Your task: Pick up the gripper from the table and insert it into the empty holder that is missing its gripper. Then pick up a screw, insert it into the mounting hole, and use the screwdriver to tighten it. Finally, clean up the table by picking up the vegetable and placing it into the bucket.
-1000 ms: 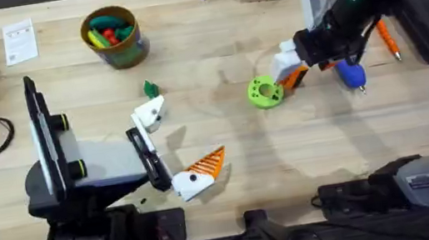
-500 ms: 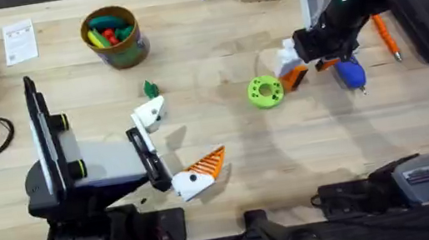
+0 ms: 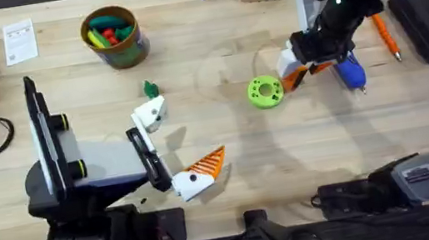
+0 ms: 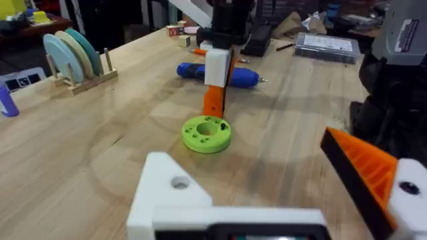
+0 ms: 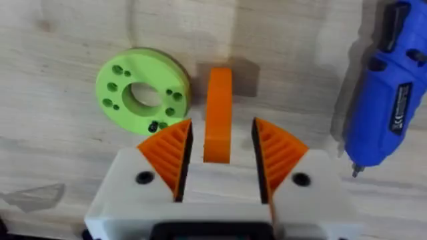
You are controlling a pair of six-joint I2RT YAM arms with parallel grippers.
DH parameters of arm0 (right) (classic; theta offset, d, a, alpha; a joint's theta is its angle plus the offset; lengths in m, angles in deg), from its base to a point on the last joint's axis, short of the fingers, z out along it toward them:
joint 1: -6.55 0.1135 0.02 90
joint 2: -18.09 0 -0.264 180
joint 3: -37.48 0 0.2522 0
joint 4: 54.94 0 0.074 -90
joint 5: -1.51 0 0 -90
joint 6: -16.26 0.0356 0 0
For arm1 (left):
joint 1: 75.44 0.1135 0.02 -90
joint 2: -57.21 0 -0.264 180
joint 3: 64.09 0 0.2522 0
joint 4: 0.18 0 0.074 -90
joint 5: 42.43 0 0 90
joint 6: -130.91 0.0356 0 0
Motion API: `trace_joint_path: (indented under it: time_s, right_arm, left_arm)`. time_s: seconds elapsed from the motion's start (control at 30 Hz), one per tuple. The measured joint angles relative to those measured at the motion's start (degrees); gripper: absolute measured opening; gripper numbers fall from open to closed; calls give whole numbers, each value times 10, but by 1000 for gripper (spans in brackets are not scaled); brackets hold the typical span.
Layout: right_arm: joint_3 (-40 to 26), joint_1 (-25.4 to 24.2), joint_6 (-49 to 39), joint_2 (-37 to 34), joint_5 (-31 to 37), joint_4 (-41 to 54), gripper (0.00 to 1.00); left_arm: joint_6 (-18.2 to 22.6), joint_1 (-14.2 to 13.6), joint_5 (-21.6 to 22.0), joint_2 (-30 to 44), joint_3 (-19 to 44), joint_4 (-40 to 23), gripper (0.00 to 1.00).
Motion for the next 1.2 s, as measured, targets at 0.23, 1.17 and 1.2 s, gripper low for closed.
trace_joint_path:
  time_s: [0.23, 1.17, 1.2]
  right_arm:
    - [0, 0, -2, 0, 2, -4, 267]
    - [0, 0, 36, 231, -68, -35, 9]
    - [0, 0, 38, 236, -86, -44, 9]
  left_arm:
    - [0, 0, 0, 0, 0, 0, 985]
    - [0, 0, 0, 0, 0, 0, 985]
    - [0, 0, 0, 0, 0, 0, 985]
